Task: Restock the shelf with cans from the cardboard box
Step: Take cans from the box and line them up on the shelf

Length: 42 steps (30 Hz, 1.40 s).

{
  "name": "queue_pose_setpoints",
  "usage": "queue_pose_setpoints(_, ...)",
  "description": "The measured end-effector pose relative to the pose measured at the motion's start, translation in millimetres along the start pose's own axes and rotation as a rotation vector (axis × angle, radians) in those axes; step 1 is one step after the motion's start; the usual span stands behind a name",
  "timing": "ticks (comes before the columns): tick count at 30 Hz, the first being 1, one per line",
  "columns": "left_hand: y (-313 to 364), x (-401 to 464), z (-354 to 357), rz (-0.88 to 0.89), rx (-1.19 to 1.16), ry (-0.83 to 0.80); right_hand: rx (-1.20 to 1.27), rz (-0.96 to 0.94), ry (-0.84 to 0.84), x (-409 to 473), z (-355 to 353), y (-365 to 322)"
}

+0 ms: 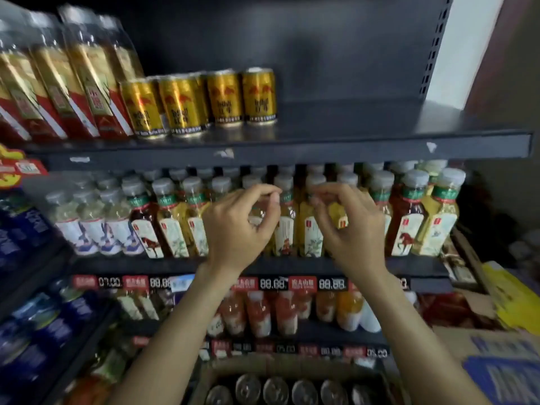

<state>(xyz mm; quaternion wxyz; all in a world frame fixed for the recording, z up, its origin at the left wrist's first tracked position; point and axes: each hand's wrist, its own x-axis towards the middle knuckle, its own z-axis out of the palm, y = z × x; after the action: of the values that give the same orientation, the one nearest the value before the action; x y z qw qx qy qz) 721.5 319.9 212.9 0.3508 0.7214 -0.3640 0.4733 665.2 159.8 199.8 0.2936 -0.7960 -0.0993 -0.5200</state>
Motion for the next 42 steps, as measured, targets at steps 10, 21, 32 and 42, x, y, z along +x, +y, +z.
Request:
queue_pose_setpoints(10,16.5,-206.3,-0.4,-0.572,-0.030,-0.921,-0.305,0.544,-0.746,-218.9,-57.6,32.5)
queue_pose_setpoints(21,89.5,-301.9,28.0,-0.628,-0.284,-1.434,-0.513,0.863,-0.943,-330.0,-122.7,35.1)
queue_pose_setpoints(32,105.8,-310.0,103.9,-0.607,-0.385,-1.257,-0.518,0.849,-0.886,-363.4,-116.5,13.6)
queue_pose_setpoints(42,96.7,-303.8,130.2,-0.456,-0.505,-1.358,-0.369,0.918,-0.677,-356.7,-124.4,17.1)
